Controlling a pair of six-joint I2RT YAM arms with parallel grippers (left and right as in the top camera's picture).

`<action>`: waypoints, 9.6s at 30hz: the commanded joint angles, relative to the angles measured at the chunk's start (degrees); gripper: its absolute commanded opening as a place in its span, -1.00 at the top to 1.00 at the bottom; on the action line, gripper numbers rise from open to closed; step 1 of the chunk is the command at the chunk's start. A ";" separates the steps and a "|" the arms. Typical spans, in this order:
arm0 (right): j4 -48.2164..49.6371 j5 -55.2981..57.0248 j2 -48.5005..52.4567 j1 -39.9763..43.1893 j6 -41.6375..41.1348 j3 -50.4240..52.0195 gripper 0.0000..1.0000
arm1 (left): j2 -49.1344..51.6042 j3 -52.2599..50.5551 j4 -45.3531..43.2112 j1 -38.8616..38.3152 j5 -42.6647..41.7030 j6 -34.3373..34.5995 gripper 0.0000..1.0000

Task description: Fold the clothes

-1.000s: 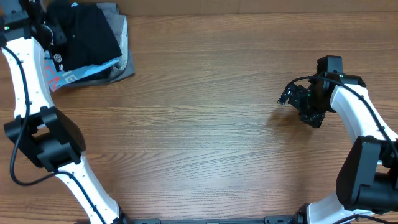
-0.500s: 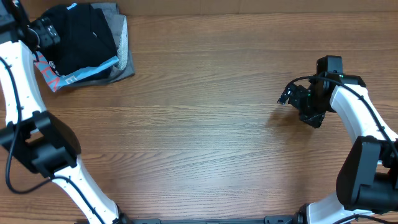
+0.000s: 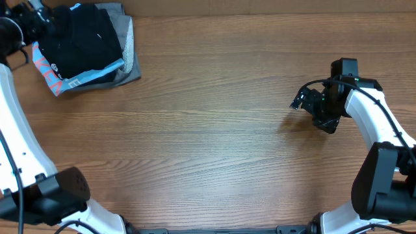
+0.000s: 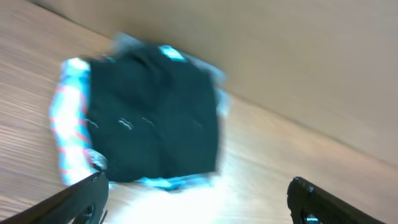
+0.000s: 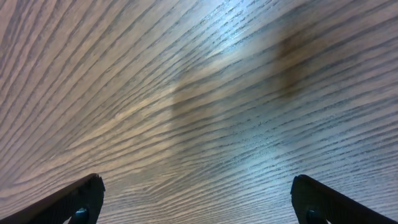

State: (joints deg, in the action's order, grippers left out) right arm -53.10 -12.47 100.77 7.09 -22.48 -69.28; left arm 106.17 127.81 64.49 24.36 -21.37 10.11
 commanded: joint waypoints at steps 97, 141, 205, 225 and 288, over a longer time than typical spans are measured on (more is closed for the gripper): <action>44.04 0.76 -100.61 -7.26 10.75 62.60 -1.00 | -3.17 0.59 20.57 -2.54 -0.66 -13.99 -1.00; 48.85 6.43 -100.61 -7.26 15.23 68.81 -1.00 | -3.17 0.59 20.57 -2.54 -0.66 -13.99 -1.00; 48.87 6.43 -100.61 -7.26 15.26 68.81 -1.00 | -105.98 -116.91 -58.71 -22.99 12.33 8.83 -1.00; 48.87 6.43 -100.61 -7.26 15.26 68.81 -1.00 | -105.98 -127.56 -61.64 -22.84 21.77 8.11 -1.00; 48.87 6.43 -100.61 -7.26 15.26 68.81 -1.00 | -105.55 -127.51 -60.06 -22.84 21.77 7.93 -1.00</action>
State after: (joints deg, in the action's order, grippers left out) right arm -4.51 -6.59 0.84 0.23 -7.44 -1.06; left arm 0.97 0.47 4.36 1.48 -0.56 18.09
